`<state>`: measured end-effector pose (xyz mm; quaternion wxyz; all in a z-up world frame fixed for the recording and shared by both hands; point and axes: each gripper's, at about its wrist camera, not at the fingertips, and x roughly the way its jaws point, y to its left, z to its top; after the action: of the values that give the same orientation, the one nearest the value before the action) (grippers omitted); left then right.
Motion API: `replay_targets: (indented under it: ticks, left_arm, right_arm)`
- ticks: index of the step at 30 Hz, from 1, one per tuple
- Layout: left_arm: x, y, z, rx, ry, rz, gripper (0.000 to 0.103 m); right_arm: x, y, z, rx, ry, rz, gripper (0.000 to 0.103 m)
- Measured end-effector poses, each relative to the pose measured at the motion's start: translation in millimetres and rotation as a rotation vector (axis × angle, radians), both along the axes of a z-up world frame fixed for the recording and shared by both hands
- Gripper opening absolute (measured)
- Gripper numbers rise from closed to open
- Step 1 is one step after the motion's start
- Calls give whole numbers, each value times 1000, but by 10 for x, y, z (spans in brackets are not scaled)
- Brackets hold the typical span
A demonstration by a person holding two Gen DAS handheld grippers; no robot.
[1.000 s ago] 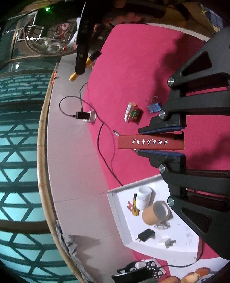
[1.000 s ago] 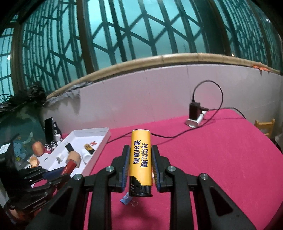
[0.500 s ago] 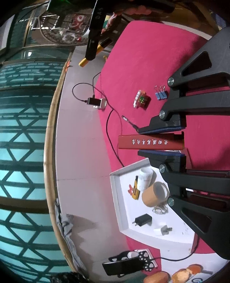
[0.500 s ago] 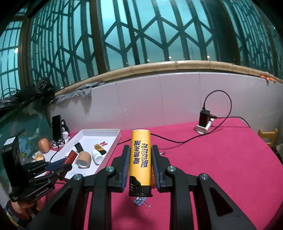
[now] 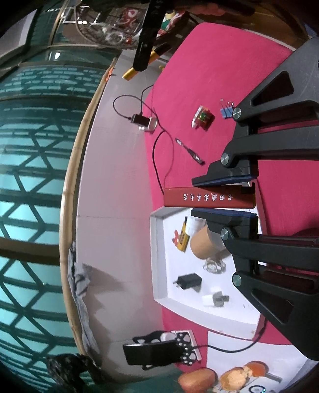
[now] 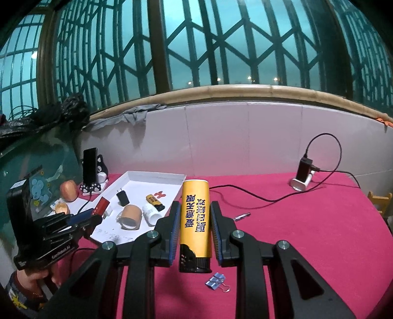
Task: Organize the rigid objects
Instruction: 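Carry the yellow tube and red lighter over the white tray with both tools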
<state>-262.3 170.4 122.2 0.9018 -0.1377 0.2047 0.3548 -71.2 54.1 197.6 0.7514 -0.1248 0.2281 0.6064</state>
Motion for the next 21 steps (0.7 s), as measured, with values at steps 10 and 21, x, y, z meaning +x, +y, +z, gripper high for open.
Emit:
replay_targets:
  ticks: [10, 21]
  left_arm:
    - [-242, 205, -60, -31, -25, 72, 16]
    - [-430, 369, -134, -63, -42, 120, 16]
  right_arm:
    - [-208, 328, -39, -42, -19, 76, 23]
    - [-519, 698, -143, -98, -43, 173, 23]
